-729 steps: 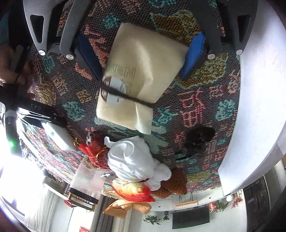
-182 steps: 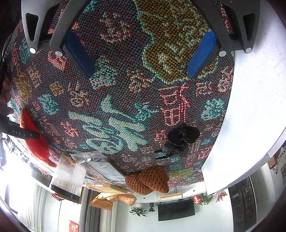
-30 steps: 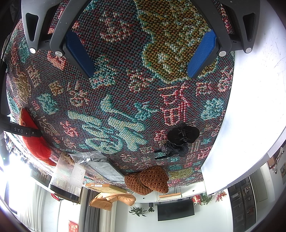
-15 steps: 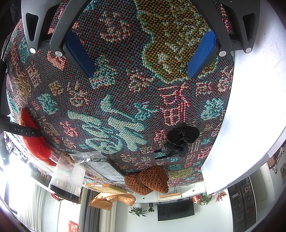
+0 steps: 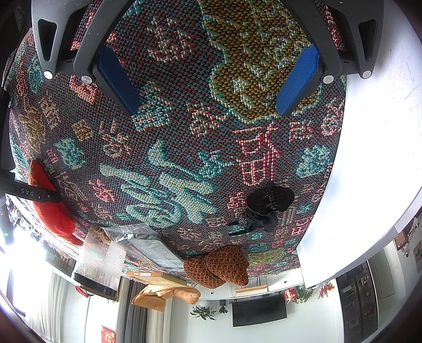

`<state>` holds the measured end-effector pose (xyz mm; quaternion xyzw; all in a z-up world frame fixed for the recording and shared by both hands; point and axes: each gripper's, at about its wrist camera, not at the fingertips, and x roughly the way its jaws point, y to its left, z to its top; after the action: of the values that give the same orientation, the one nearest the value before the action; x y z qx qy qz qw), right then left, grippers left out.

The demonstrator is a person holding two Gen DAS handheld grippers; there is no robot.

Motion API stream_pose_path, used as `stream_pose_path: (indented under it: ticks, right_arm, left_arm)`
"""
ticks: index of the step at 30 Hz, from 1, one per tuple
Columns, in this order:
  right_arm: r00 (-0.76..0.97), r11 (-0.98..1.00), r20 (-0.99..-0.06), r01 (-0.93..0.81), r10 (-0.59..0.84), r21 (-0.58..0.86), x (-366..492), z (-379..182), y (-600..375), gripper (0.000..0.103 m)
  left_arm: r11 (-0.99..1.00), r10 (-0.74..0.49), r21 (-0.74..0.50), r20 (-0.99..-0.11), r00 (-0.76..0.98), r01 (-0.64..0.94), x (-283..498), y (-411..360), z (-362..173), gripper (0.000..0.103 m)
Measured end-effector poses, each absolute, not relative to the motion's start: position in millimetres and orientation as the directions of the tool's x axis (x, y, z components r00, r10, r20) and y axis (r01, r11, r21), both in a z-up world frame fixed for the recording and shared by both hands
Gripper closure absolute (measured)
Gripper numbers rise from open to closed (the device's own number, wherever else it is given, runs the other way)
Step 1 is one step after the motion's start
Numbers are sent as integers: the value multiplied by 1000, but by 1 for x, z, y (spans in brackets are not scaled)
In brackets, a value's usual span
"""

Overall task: Organize soft objects
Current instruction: 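Hold the red fish plush in the right gripper against the blanket, then grasp the black strappy item with the left gripper while the right gripper holds the fish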

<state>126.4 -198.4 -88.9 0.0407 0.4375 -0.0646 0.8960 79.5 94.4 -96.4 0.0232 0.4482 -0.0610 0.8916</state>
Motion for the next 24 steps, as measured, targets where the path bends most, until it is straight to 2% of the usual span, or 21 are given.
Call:
stream_pose_path:
  ticks: [11,15,20,24]
  right_arm:
    - [609,988,-789,151,-80,16,126,-89,-199,9]
    - [609,988,-789,151,-80,16,127,-89,-198,9]
    - [609,988,-789,151,-80,17,127,-89,-198,9]
    - [609,988,-789,151,-80,17,126,-89,-198,9]
  left_arm:
    - [992,-83,-9,-805,587,128,79,94,-96,0]
    - [991,-79,-6,-838,540,135,83,90,-86,0]
    - [970,49,190,-768,638,154,119,73,-41,0]
    - [980,62,156,-824,563,120,175,92,-48,0]
